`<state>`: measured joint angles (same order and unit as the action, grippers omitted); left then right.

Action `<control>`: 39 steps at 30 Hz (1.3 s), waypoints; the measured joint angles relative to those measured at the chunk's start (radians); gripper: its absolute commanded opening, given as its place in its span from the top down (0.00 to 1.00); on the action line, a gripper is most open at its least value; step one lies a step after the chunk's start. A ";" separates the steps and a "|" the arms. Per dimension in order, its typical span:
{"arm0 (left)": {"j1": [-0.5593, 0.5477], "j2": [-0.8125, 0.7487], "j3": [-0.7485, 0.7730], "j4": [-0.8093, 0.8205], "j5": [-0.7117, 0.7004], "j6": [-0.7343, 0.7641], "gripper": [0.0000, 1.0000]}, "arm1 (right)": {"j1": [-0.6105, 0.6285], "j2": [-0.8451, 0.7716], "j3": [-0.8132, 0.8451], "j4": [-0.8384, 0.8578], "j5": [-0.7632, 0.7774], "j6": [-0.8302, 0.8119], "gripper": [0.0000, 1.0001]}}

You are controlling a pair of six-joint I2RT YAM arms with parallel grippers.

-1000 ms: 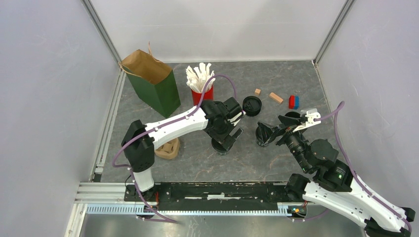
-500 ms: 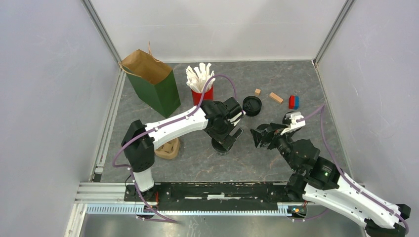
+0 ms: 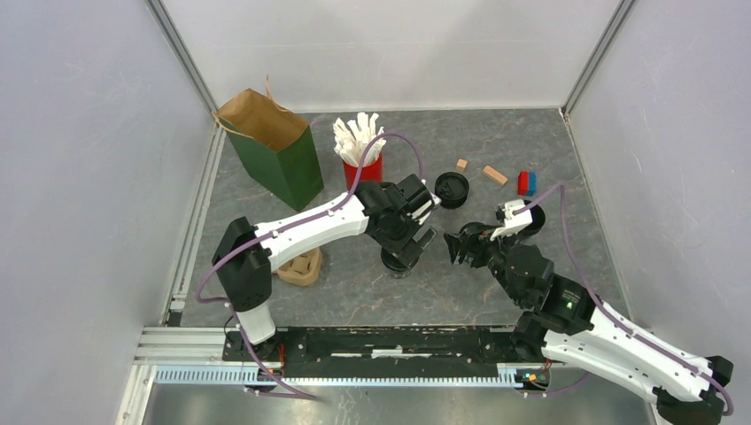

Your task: Pack the takeout coffee

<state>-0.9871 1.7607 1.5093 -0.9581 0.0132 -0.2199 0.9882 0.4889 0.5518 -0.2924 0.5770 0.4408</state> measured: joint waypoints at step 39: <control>0.000 -0.076 -0.109 0.097 0.023 0.000 0.00 | -0.479 0.342 -0.229 0.484 -0.986 0.176 0.26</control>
<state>-0.9867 1.6844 1.3998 -0.8608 0.0364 -0.2199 0.5095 0.8310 0.3229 0.1921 -0.4088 0.6167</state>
